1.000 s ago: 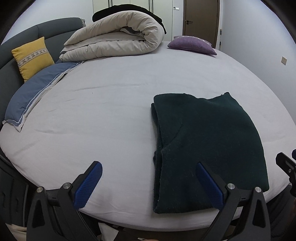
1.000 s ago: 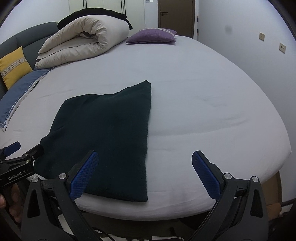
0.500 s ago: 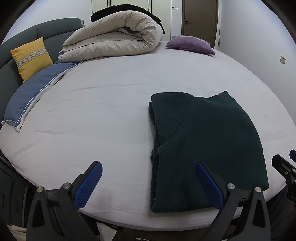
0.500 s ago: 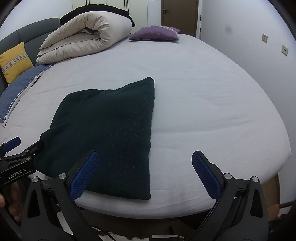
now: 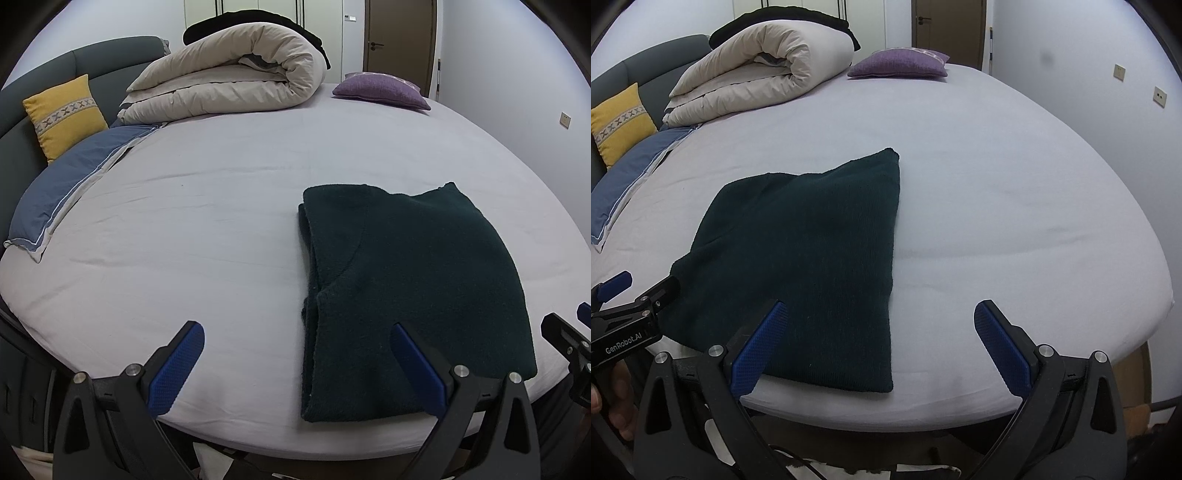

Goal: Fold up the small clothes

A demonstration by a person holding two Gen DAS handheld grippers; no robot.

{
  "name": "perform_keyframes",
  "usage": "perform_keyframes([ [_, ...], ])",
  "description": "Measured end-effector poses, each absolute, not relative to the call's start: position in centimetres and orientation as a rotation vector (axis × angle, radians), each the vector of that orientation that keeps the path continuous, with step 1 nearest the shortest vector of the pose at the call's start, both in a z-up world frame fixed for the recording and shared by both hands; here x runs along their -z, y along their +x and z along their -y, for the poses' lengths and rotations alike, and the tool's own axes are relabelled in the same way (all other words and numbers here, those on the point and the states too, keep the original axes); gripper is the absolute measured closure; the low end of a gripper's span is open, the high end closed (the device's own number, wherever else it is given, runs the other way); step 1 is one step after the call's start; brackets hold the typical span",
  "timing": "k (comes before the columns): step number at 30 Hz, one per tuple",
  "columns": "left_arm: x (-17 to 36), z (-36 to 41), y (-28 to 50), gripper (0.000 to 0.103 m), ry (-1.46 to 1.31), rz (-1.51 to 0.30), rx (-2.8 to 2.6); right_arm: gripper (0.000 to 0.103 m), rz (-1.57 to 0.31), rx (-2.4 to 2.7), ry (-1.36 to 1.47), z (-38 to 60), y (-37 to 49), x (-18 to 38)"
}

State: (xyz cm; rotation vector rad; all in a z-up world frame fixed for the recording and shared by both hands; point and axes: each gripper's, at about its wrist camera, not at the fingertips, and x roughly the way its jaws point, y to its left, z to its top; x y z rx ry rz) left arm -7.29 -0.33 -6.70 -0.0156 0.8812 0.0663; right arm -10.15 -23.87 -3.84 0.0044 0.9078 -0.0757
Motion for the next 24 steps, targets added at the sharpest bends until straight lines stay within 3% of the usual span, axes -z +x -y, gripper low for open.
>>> perform_keyframes([
  [24,6.72,0.56,-7.52,0.000,-0.019,-0.882,-0.069,0.000,-0.914,0.071,0.005,23.63,-10.09,4.08],
])
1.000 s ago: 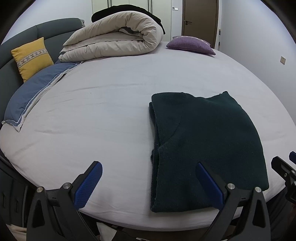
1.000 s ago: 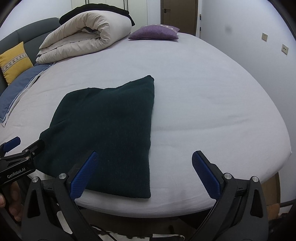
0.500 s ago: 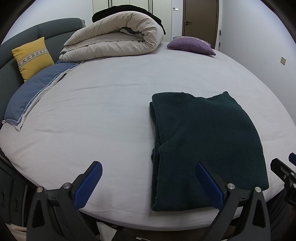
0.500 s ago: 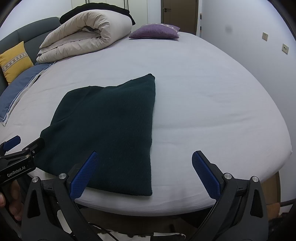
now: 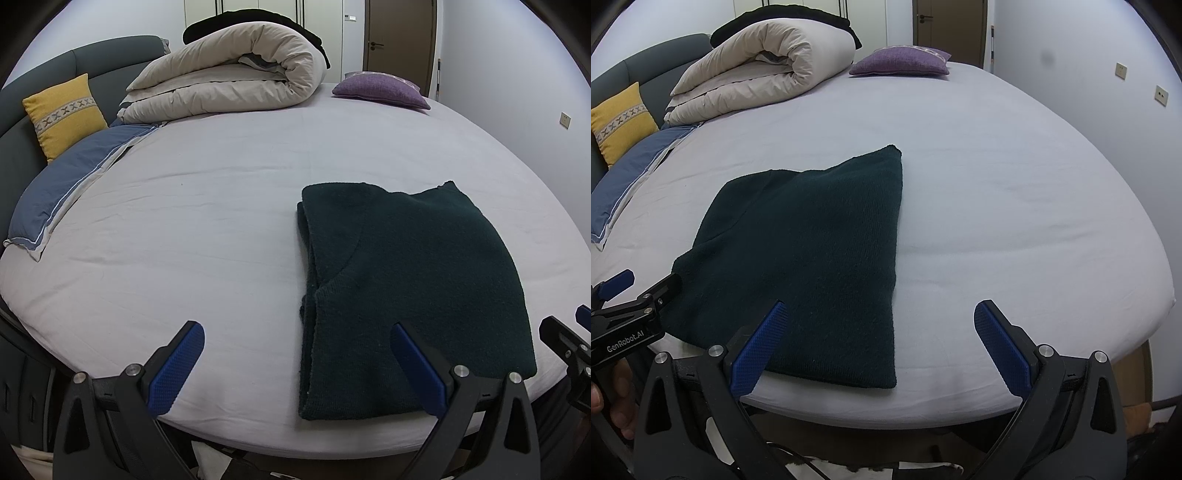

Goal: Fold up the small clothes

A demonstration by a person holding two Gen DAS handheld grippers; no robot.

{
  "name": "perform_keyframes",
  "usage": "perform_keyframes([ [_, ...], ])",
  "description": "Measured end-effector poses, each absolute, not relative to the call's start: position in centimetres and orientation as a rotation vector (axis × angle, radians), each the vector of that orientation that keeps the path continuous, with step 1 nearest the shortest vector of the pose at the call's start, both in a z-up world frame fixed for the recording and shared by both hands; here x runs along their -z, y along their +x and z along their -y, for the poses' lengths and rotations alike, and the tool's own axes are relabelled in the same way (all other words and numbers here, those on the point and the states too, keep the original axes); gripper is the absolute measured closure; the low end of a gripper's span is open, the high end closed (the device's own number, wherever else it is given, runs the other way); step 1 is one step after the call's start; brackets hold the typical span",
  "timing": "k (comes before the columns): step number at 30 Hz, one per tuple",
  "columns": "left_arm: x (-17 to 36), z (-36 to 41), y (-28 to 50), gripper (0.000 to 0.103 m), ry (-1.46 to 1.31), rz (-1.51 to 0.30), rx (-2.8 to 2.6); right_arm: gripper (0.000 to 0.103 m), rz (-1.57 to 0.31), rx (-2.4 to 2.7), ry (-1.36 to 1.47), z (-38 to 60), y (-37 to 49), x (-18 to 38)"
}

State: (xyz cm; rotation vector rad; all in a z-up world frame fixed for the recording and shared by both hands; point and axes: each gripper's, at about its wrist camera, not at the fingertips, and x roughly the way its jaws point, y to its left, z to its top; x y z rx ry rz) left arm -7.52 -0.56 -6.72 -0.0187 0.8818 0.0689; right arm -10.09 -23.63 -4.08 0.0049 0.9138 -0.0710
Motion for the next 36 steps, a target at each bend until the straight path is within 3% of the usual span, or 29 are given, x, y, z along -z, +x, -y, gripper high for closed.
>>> perform_keyframes([
  [36,7.02,0.78,-7.75,0.000,-0.025,-0.887,-0.069,0.000,-0.917,0.065,0.010,23.32,-10.32,4.23],
])
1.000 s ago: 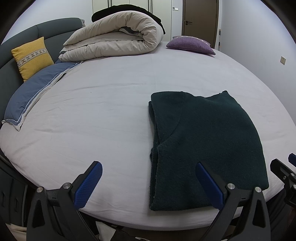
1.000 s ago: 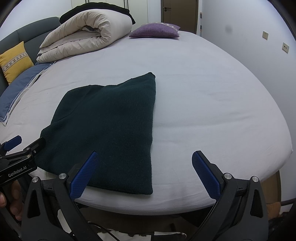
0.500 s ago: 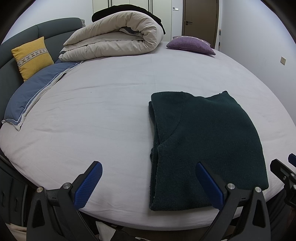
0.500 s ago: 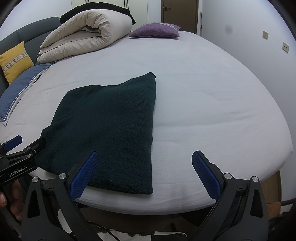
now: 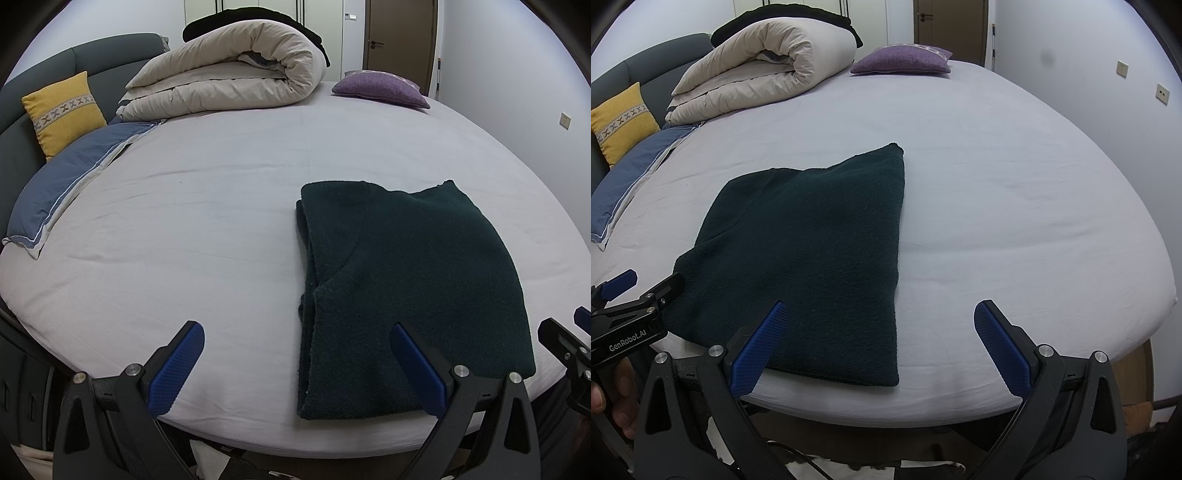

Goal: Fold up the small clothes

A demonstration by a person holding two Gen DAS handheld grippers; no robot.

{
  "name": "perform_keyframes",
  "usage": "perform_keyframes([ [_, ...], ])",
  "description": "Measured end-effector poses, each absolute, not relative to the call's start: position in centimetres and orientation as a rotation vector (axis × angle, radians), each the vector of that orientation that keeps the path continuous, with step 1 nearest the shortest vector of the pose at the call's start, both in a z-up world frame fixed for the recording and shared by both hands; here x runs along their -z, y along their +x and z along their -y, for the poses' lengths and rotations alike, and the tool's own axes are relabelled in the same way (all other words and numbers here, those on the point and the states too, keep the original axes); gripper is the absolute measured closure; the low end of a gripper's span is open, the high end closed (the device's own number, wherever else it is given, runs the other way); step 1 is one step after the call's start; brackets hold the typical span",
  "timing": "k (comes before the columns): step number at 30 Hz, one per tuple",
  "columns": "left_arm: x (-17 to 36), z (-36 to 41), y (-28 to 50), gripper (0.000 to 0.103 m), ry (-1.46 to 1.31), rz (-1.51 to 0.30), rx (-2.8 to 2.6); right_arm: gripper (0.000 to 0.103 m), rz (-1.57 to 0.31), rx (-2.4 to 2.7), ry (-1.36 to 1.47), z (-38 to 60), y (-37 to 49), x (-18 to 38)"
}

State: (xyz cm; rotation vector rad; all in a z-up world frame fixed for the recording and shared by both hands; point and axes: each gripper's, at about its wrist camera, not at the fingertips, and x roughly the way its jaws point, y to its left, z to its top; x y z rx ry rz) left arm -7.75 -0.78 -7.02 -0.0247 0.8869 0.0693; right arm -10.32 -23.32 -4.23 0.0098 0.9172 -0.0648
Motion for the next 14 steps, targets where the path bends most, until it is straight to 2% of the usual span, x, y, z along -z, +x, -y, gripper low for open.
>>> perform_keyframes([
  [14,7.20,1.54,-7.87,0.000,0.007,-0.864,-0.069,0.000,-0.926,0.058,0.015,23.22,-10.14,4.48],
])
